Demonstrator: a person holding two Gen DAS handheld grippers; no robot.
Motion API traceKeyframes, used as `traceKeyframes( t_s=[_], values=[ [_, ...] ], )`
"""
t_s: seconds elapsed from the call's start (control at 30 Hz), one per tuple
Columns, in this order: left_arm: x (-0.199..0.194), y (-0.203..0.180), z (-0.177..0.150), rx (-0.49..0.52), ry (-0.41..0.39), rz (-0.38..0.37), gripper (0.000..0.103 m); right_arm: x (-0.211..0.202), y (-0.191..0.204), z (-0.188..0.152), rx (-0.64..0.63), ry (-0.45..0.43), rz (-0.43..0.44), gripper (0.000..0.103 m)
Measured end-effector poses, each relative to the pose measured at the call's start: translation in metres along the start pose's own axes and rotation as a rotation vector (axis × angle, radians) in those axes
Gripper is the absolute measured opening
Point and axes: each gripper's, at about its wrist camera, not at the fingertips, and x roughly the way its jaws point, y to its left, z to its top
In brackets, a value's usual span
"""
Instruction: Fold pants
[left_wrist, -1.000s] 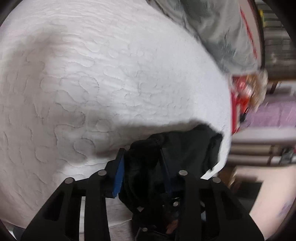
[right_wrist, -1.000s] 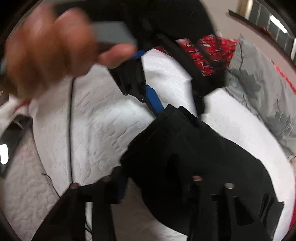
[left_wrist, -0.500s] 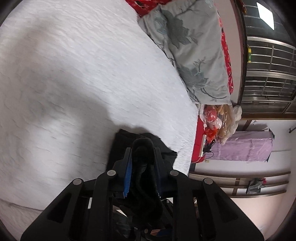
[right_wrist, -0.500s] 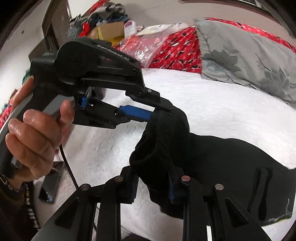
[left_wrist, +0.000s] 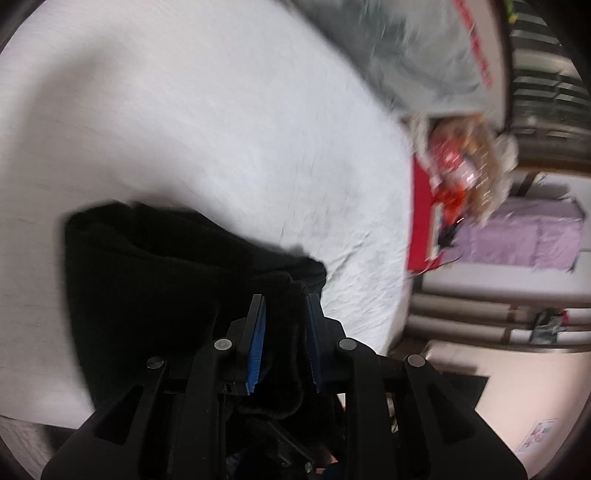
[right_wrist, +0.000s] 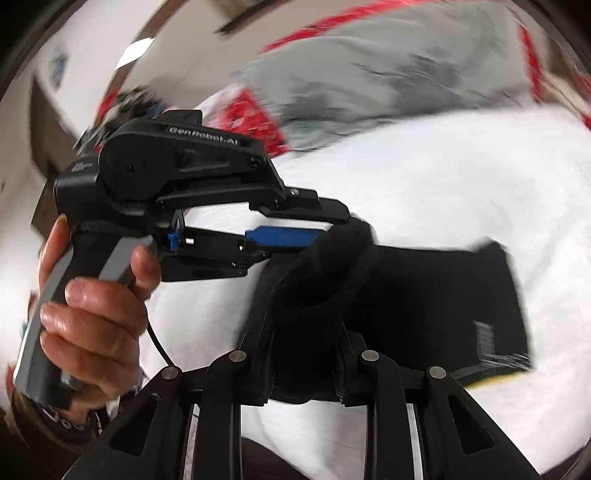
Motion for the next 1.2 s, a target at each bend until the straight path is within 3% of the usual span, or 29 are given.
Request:
traceKeyframes(
  t_s=[0.13, 0.3, 0.33, 0.37, 0.43, 0.47, 0.53, 0.67, 0.83, 0.97, 1.0, 1.07, 1.1, 1.2],
  values=[
    [0.015, -0.015, -0.01, 0.022, -0.007, 0.053, 0.019, 0.002, -0.05, -0.005, 0.122, 0.065, 0.014, 0.029],
    [-0.036, -0.02, -0.028, 0.079, -0.108, 0.002, 0.021, -0.013, -0.075, -0.006, 0.132, 0.093, 0.059, 0.034],
    [-0.051, -0.017, -0.033, 0.085, -0.143, -0.014, 0.028, -0.018, -0.081, -0.005, 0.144, 0.089, 0.066, 0.034],
    [-0.066, -0.012, -0.038, 0.087, -0.191, -0.019, 0.045, -0.024, -0.086, -0.004, 0.162, 0.078, 0.074, 0.034],
    [-0.088, 0.003, -0.047, 0.074, -0.295, 0.044, 0.067, -0.035, -0.097, 0.002, 0.211, 0.037, 0.088, 0.043],
    [-0.096, 0.015, -0.052, 0.061, -0.348, 0.098, 0.068, -0.038, -0.101, 0.006, 0.23, 0.023, 0.096, 0.047],
    [-0.099, 0.041, -0.057, 0.017, -0.377, 0.142, 0.068, -0.036, -0.105, 0.017, 0.251, 0.016, 0.112, 0.058],
    [-0.08, 0.075, -0.06, -0.092, -0.325, 0.076, 0.068, -0.006, -0.096, 0.032, 0.247, 0.076, 0.157, 0.058],
    [-0.06, 0.073, -0.058, -0.082, -0.312, 0.118, 0.068, 0.023, -0.094, 0.036, 0.27, 0.129, 0.136, 0.061],
    [-0.047, 0.071, -0.05, -0.122, -0.333, 0.105, 0.068, 0.033, -0.093, 0.034, 0.258, 0.14, 0.119, 0.062],
    [-0.044, 0.071, -0.049, -0.136, -0.336, 0.107, 0.068, 0.035, -0.09, 0.035, 0.239, 0.139, 0.116, 0.06],
    [-0.04, 0.068, -0.048, -0.162, -0.348, 0.145, 0.05, 0.038, -0.083, 0.036, 0.177, 0.152, 0.081, 0.029],
    [-0.04, 0.064, -0.05, -0.175, -0.349, 0.157, 0.047, 0.038, -0.082, 0.037, 0.166, 0.163, 0.083, 0.021],
    [-0.05, 0.051, -0.06, -0.179, -0.37, 0.07, 0.038, 0.024, -0.079, 0.047, 0.152, 0.146, 0.12, 0.02]
  ],
)
